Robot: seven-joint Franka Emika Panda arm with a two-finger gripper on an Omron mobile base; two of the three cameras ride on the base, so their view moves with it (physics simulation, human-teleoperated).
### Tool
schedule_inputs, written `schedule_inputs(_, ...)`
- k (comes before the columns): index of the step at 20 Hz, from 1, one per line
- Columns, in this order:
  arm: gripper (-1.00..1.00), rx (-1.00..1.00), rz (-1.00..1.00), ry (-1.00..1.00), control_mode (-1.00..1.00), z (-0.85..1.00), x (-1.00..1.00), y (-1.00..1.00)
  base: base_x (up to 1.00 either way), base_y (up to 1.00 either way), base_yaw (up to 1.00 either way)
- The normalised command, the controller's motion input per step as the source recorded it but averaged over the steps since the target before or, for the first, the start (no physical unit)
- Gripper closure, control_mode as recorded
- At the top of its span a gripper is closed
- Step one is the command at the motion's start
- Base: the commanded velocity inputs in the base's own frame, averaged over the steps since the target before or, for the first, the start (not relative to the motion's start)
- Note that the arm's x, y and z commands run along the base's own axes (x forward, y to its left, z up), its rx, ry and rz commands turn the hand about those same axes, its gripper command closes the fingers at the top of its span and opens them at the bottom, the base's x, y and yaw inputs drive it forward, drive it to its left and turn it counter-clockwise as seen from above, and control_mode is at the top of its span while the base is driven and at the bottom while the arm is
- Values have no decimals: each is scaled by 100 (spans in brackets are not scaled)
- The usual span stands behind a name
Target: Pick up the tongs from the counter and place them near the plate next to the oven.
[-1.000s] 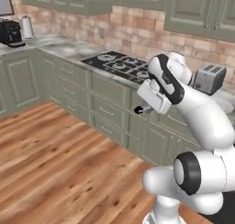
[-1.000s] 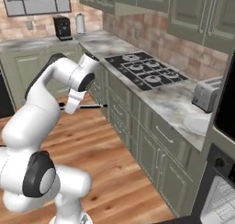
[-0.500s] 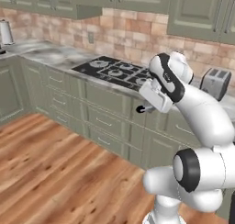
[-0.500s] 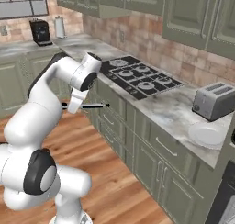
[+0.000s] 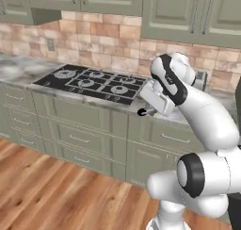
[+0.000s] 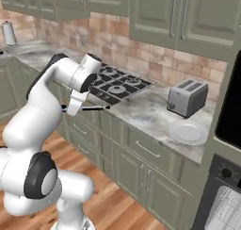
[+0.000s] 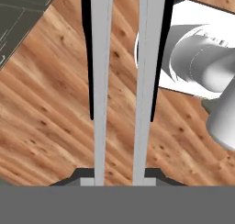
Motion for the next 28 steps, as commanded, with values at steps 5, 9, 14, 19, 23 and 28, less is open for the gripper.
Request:
schedule_inputs(5,100,0,0,0,100,0,0,0,45,-11,-42)
schedule_inputs(9,100,0,0,0,100,0,0,0,48,-16,-34)
schedule_inputs(14,100,0,0,0,100,0,0,0,74,-12,-8)
schedule_inputs(19,100,0,0,0,100,0,0,0,76,-8,-1)
schedule_inputs(23,100,0,0,0,100,0,0,0,29,3,-14)
schedule_inputs(28,100,0,0,0,100,0,0,0,24,19,-23)
